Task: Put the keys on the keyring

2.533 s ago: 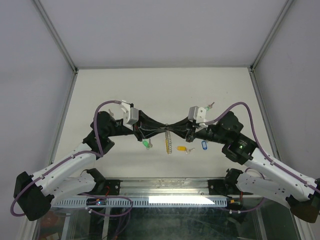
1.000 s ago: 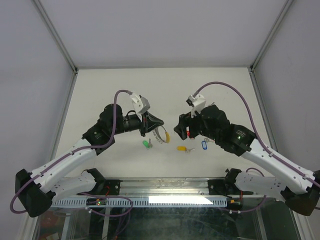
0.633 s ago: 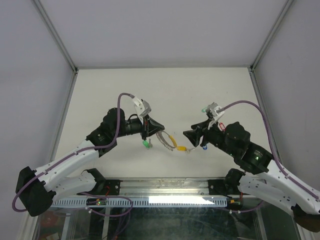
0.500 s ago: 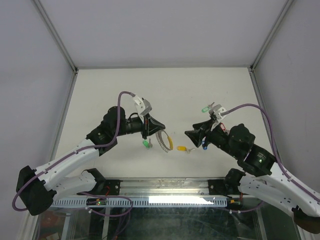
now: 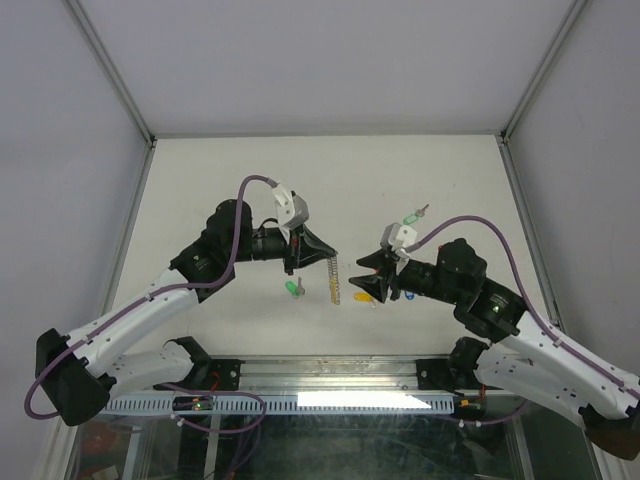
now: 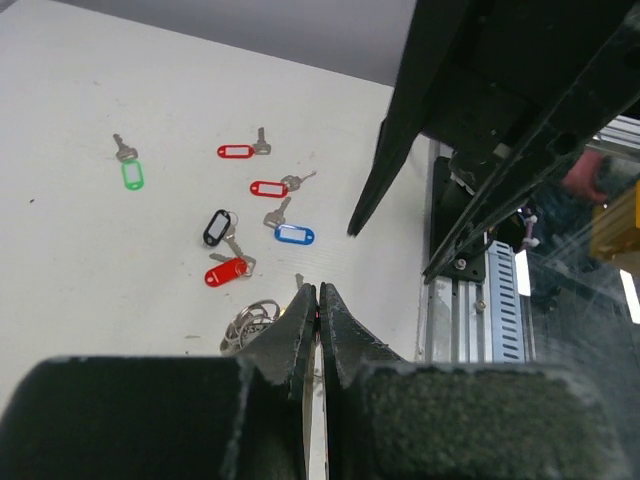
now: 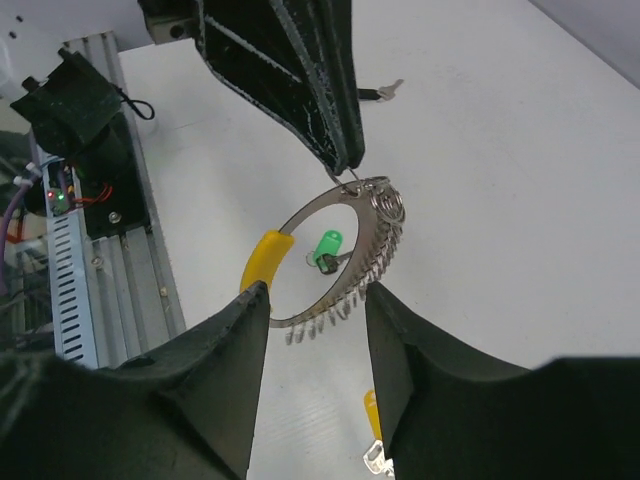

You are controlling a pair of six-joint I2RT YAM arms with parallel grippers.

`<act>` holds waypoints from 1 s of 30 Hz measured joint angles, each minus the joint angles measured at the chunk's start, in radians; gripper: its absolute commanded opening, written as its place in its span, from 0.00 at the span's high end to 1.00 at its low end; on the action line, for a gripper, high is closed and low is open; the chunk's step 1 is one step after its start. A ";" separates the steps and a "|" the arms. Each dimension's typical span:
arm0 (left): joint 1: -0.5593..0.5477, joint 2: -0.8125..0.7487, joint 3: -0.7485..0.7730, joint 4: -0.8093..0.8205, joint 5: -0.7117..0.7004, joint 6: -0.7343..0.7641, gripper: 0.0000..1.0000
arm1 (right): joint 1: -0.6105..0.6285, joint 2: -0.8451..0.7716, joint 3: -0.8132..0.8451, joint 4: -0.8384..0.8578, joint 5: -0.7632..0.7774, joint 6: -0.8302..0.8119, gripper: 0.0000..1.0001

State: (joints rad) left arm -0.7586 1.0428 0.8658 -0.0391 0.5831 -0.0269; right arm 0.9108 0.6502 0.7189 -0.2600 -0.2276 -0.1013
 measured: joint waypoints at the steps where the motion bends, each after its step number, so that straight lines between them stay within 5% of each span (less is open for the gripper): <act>1: 0.000 0.000 0.006 -0.001 0.015 0.007 1.00 | -0.007 0.012 -0.007 0.021 -0.038 -0.015 0.54; 13: 0.000 0.000 0.026 -0.023 0.155 0.023 1.00 | -0.268 0.081 -0.148 0.358 -0.477 0.007 0.55; 30: 0.000 0.001 0.026 0.018 0.238 0.005 1.00 | -0.286 0.166 -0.154 0.532 -0.713 0.071 0.63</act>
State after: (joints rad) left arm -0.7586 1.0435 0.8917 -0.0208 0.8215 -0.0216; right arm 0.6250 0.8165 0.5648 0.2722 -0.9409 -0.0303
